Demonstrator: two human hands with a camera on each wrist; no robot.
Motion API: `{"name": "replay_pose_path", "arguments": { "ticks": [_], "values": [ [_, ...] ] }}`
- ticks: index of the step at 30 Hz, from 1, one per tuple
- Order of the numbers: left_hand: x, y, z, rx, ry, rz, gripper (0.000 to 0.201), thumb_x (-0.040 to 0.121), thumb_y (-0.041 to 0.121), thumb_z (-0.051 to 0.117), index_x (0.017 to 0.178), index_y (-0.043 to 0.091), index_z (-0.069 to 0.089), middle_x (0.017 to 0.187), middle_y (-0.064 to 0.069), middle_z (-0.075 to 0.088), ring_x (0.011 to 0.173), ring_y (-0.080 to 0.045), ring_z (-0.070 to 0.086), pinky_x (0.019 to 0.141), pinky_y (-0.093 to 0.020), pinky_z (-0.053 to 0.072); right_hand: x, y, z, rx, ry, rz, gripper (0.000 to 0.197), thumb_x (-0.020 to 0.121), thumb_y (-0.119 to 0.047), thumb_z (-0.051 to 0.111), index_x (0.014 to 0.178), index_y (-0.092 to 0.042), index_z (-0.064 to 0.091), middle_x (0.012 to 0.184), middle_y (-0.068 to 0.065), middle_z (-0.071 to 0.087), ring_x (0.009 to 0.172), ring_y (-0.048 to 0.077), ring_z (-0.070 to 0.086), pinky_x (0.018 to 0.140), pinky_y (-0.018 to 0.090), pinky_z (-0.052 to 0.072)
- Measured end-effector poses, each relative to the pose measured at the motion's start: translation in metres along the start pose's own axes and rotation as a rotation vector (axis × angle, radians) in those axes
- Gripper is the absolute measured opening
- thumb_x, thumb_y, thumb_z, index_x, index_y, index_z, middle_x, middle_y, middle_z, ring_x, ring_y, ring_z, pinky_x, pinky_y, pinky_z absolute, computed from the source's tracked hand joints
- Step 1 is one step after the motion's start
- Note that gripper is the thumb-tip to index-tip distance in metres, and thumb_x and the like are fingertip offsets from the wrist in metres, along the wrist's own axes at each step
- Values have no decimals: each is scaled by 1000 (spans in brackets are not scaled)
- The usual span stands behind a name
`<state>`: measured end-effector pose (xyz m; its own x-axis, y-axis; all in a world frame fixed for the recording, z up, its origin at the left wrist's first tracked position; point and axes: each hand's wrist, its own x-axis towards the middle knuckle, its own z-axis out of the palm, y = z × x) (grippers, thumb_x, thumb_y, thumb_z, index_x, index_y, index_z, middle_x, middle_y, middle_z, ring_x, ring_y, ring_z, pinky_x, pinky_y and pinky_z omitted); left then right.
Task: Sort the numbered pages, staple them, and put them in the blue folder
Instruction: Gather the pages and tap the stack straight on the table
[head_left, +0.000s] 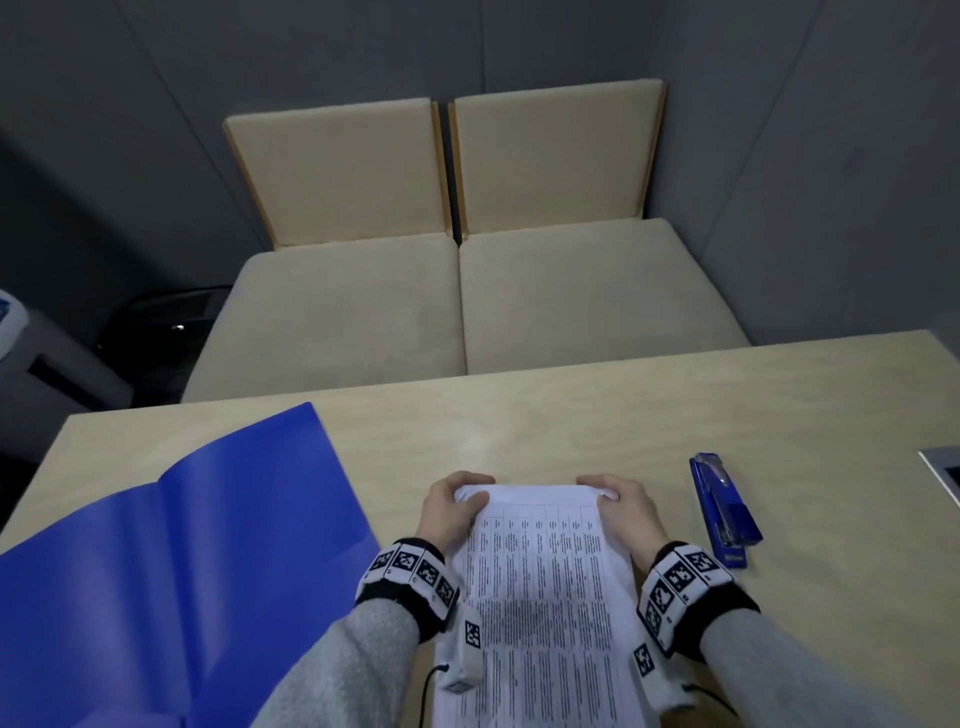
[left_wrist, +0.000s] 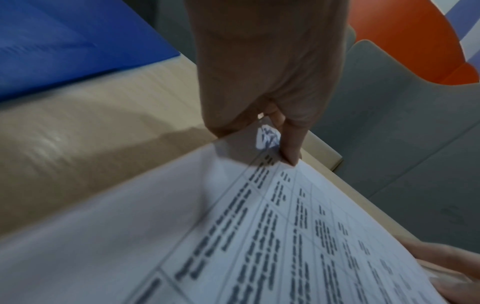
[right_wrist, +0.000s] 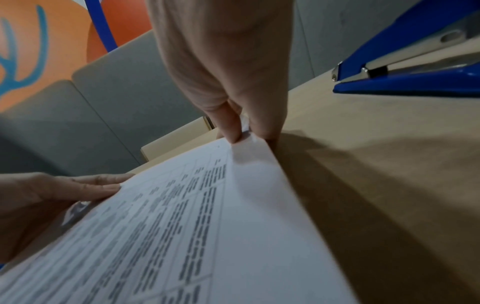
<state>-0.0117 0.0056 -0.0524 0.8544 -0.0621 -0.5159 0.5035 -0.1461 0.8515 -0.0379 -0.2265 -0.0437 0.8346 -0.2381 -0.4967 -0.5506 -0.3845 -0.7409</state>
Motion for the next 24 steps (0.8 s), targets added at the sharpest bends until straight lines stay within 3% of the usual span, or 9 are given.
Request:
{"name": "replay_pose_path", "arguments": {
  "ticks": [2,4,7,9,15,18,21,24],
  "values": [
    [1,1,0,7,2,-2,16,86,0,57,90,10,68,89,-18,68,72,-30,65,74,-52,53,0,0,0,3,3,3,45,89,5,38,113,-21,67,133,4,57,105,30,62,76,26,50],
    [3,-1,0,14,10,-10,16,85,1,58,89,12,69,89,-18,68,71,-30,66,74,-53,54,3,1,-1,0,-16,2,46,88,5,39,112,-21,68,132,4,58,104,27,61,74,23,48],
    [5,-4,0,12,18,-20,16,83,5,60,87,16,70,84,-17,69,68,-29,64,72,-49,53,7,-1,-5,-9,-71,-3,48,86,6,38,111,-22,68,130,3,59,119,21,53,98,28,44],
    [7,-7,0,23,31,-9,15,78,11,62,83,21,71,78,-14,69,65,-27,62,68,-46,51,9,-1,-8,-22,-108,-4,47,87,3,38,109,-24,69,128,1,60,122,20,51,105,35,41],
    [15,-20,-1,0,23,-17,17,72,18,61,85,24,71,72,-19,65,64,-29,55,63,-42,45,10,3,-12,140,-180,-13,41,90,1,39,105,-26,67,124,3,62,113,21,58,102,44,45],
    [11,-14,0,2,19,-15,17,74,15,60,83,24,71,68,-13,65,62,-26,55,62,-40,43,11,7,-10,124,-108,-35,40,89,1,44,96,-29,71,121,4,65,113,19,57,102,40,46],
    [14,-18,-2,20,6,-10,17,71,20,61,82,26,72,71,-13,66,63,-26,57,63,-43,46,11,6,-7,78,-48,-25,37,89,2,45,103,-19,72,118,3,65,110,17,56,93,29,45],
    [5,-8,-6,17,28,7,16,71,21,63,85,26,70,86,-9,69,76,-26,63,78,-47,53,10,2,-5,35,-11,-23,36,90,2,43,101,-16,72,116,4,66,107,16,54,87,24,41]
  ]
}}
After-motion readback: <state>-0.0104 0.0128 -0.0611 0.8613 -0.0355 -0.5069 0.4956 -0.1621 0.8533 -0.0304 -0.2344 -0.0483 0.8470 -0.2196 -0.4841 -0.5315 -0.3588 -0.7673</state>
